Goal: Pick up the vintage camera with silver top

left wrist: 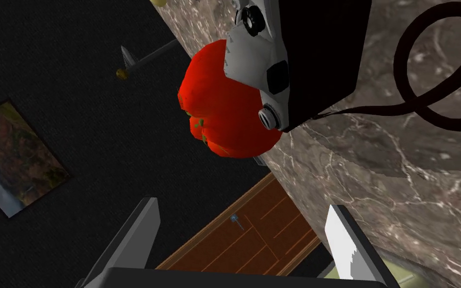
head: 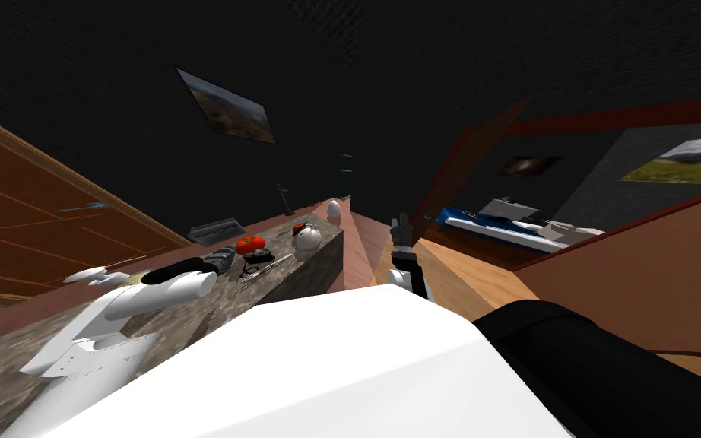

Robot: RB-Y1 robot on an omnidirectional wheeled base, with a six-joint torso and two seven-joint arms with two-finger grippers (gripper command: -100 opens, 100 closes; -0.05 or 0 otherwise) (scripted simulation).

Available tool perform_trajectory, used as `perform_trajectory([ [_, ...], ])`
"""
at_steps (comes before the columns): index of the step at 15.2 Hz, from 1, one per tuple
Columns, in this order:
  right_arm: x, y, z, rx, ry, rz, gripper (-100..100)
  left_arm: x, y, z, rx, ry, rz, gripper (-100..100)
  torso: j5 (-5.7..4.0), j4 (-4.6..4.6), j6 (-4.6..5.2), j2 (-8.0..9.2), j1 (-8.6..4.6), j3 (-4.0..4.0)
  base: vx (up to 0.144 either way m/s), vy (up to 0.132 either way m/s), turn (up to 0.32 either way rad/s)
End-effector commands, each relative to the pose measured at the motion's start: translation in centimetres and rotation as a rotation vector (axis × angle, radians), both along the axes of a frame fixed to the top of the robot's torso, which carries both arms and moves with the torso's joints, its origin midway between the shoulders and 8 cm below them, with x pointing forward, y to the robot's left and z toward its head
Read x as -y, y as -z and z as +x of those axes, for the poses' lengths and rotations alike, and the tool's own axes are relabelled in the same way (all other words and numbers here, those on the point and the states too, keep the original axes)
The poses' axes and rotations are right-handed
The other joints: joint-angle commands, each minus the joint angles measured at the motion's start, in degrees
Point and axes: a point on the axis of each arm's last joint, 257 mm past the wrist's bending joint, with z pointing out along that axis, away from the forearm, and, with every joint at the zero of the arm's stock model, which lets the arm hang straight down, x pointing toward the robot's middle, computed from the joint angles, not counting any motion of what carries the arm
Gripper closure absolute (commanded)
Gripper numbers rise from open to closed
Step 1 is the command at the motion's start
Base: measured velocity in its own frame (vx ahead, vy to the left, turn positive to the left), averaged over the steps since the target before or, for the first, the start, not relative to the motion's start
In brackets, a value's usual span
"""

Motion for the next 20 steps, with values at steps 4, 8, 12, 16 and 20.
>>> perform_trajectory([
  [4,0.0,0.0,0.0,0.000,0.000,0.000,0,-2.3,1.1,-1.7,-0.089,-0.064,-0.023,-100,0.00,0.00,-0.05,0.01,0.01,0.00,0.016,-0.004,-0.121],
  [8,0.0,0.0,0.0,0.000,0.000,0.000,0,-3.5,1.8,-3.0,-0.147,-0.104,-0.042,-100,0.01,0.00,-0.06,0.02,0.02,0.01,0.016,-0.003,-0.104],
  [12,0.0,0.0,0.0,0.000,0.000,0.000,0,-4.5,2.6,-4.5,-0.211,-0.145,-0.066,-100,0.00,0.00,-0.05,0.02,0.01,0.01,0.015,-0.003,-0.115],
  [16,0.0,0.0,0.0,0.000,0.000,0.000,0,-5.3,3.3,-6.1,-0.274,-0.186,-0.094,-100,0.00,0.00,0.00,-0.01,0.01,0.00,0.019,-0.001,-0.152],
  [20,0.0,0.0,0.0,0.000,0.000,0.000,0,-6.0,3.9,-7.7,-0.337,-0.226,-0.123,-100,0.00,0.00,0.00,0.01,0.01,0.00,0.015,0.001,-0.098],
])
